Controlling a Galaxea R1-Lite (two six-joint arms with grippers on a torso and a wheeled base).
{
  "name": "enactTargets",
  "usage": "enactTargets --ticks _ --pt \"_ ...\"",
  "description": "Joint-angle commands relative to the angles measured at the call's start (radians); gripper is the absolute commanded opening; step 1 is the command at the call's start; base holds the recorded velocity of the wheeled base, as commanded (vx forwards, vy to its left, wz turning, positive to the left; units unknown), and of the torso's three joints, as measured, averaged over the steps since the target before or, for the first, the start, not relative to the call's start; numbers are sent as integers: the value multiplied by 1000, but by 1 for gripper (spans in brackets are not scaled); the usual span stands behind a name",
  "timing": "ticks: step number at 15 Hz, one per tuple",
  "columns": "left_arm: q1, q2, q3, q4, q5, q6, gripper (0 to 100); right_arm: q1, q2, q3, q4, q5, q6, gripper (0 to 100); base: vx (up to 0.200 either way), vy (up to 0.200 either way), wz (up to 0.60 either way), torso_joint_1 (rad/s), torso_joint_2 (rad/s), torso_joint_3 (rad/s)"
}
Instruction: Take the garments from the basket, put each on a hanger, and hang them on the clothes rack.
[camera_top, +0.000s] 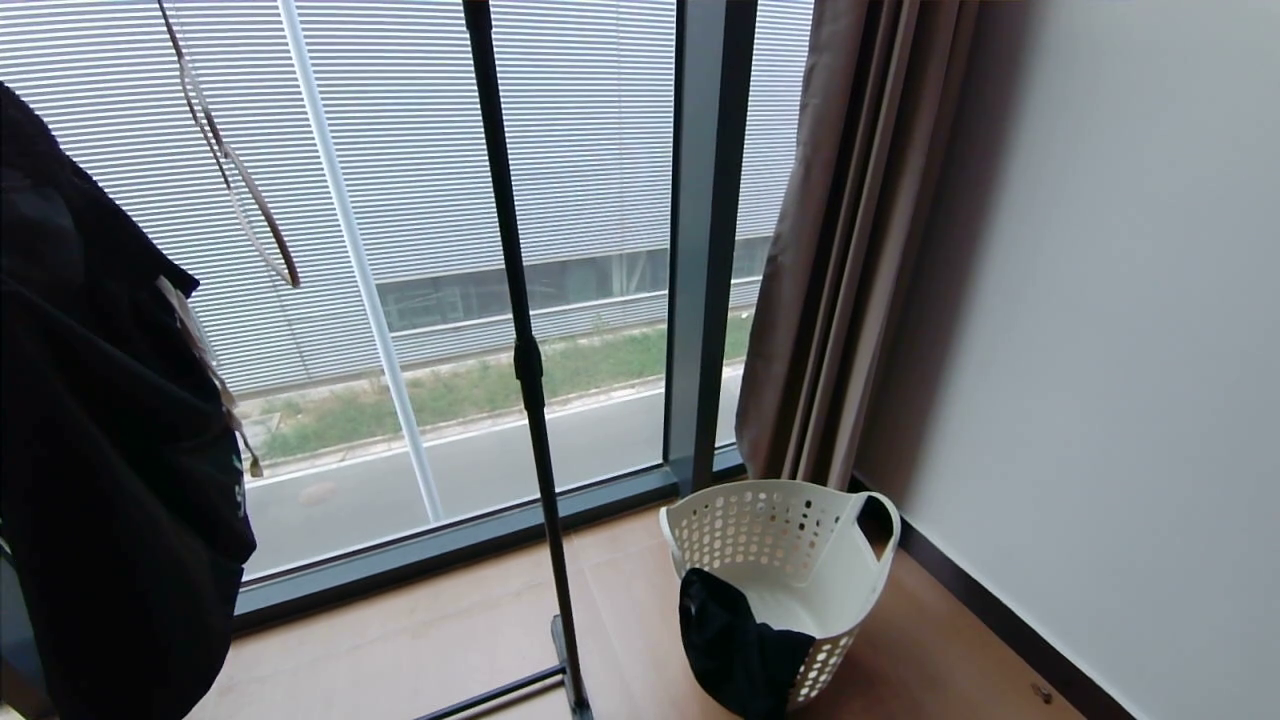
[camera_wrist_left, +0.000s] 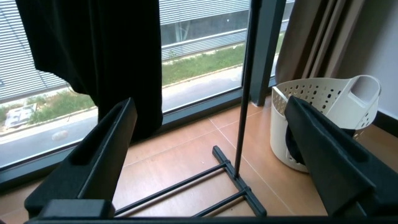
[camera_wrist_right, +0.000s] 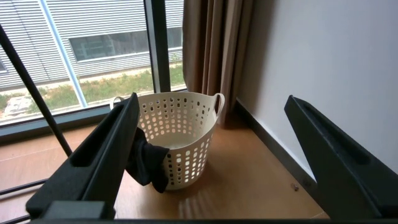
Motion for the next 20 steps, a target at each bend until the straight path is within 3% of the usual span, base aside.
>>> enactTargets --ticks 1,20 --pt "0 -1 0 0 0 1 100 1 1 0 0 0 0 100 0 0 0 0 0 0" --pt "0 -2 0 0 -14 1 100 1 1 0 0 0 0 100 0 0 0 0 0 0"
